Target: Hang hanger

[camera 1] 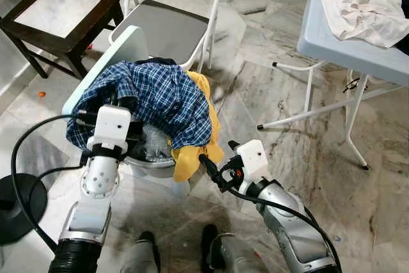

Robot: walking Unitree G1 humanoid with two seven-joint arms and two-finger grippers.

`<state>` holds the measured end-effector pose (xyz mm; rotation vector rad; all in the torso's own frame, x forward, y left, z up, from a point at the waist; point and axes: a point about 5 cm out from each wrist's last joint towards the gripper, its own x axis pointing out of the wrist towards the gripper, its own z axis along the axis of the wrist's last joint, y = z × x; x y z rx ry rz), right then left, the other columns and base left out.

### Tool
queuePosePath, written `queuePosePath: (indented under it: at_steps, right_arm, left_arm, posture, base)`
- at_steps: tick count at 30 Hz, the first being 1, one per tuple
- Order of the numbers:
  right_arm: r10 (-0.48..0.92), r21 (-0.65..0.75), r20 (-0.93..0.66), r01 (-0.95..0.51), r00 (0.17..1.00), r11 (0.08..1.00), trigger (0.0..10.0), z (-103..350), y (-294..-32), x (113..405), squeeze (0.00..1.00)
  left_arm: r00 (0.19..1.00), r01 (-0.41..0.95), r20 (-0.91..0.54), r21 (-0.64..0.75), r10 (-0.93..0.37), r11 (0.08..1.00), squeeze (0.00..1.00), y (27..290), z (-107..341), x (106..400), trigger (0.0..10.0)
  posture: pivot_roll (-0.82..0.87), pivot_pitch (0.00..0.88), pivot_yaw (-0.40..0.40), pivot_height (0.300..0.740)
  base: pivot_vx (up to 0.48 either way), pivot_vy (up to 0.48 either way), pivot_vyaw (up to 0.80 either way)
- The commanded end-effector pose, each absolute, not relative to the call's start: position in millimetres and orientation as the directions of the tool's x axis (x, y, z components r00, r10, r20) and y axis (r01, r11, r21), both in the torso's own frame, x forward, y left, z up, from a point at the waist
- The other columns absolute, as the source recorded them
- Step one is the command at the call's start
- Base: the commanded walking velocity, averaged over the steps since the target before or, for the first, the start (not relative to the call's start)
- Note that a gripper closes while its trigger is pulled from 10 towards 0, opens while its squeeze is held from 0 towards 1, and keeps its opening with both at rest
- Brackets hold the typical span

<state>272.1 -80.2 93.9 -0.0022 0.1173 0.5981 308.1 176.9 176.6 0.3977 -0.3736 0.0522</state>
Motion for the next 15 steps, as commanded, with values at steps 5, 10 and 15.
queuePosePath:
  at_steps: [5,10,15]
  right_arm:
    - [0.448,0.027,-0.059,-0.447,0.892,0.894,10.0,100,-93,282,0.00]
    - [0.247,0.049,-0.018,-0.246,0.969,0.968,10.0,111,-122,297,0.00]
    - [0.115,0.090,-0.013,-0.113,0.993,0.989,10.0,113,-146,300,0.00]
  left_arm:
    - [0.925,-0.066,0.368,0.398,-0.094,0.915,0.00,168,186,305,0.0]
    - [0.971,-0.037,0.237,0.327,-0.044,0.944,0.00,170,158,295,0.0]
    - [0.994,0.025,0.093,0.269,-0.051,0.963,0.00,168,127,281,2.3]
  posture:
    - [0.09,0.263,-0.092,0.740]
    - [0.08,0.252,-0.085,0.740]
    - [0.07,0.241,-0.075,0.740]
  base:
    - [0.000,0.000,0.00]
    - [0.000,0.000,0.00]
    - [0.000,0.000,-0.32]
